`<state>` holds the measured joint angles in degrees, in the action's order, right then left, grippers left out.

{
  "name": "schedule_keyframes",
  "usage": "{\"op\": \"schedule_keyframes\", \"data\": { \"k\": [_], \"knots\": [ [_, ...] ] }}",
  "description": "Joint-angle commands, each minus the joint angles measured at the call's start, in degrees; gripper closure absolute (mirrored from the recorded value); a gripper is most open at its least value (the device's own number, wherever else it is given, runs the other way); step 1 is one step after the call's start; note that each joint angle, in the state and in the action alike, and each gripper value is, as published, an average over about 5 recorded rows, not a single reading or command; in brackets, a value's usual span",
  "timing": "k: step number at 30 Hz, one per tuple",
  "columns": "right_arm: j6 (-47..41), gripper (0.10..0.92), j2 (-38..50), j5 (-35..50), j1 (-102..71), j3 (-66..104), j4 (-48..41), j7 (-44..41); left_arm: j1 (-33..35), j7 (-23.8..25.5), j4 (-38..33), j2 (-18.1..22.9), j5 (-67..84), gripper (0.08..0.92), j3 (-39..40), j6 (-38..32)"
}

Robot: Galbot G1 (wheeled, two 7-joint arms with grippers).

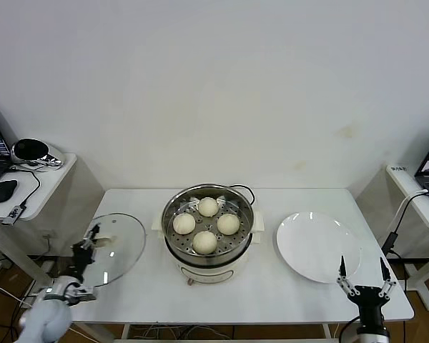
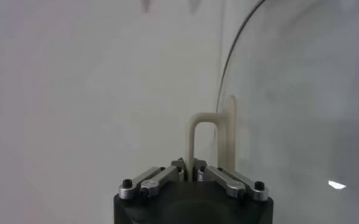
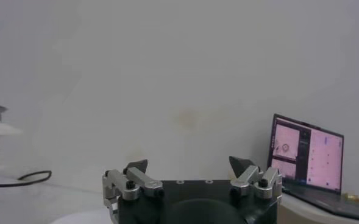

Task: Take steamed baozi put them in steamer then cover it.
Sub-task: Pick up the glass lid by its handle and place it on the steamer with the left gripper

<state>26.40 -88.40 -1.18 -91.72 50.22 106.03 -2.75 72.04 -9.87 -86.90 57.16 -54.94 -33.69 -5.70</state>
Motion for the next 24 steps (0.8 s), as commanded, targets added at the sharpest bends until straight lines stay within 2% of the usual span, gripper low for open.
{"op": "schedule_keyframes", "data": {
  "k": [1,6,10,13,19,24],
  "knots": [
    [0.01,0.203,0.20,0.00,-0.18,-0.78,0.78,-0.13,9.45,8.05,-18.24,-9.89,6.37,0.857,-13.06,3.77],
    [0.14,0.203,0.28,-0.45,-0.49,-1.14,1.33,-0.31,7.41,11.98,-26.94,-11.02,8.53,0.857,-7.34,14.41],
    [0.16,0.203,0.16,-1.13,-0.56,-1.25,1.51,-0.27,2.62,13.37,-33.29,-12.20,9.98,0.857,5.10,23.67],
    [0.20,0.203,-0.05,-1.63,-0.37,-1.33,1.30,-0.15,-3.99,14.00,-34.13,-11.89,9.36,0.857,16.27,28.10],
    [0.11,0.203,-0.91,-2.37,0.38,-1.49,0.49,0.07,-17.91,17.61,-31.14,-6.89,3.31,0.857,34.56,36.25],
    [0.14,0.203,-1.37,-3.28,1.00,-2.17,-0.37,0.35,-24.04,20.12,-27.43,0.42,-3.53,0.857,42.11,39.72]
  ]
}}
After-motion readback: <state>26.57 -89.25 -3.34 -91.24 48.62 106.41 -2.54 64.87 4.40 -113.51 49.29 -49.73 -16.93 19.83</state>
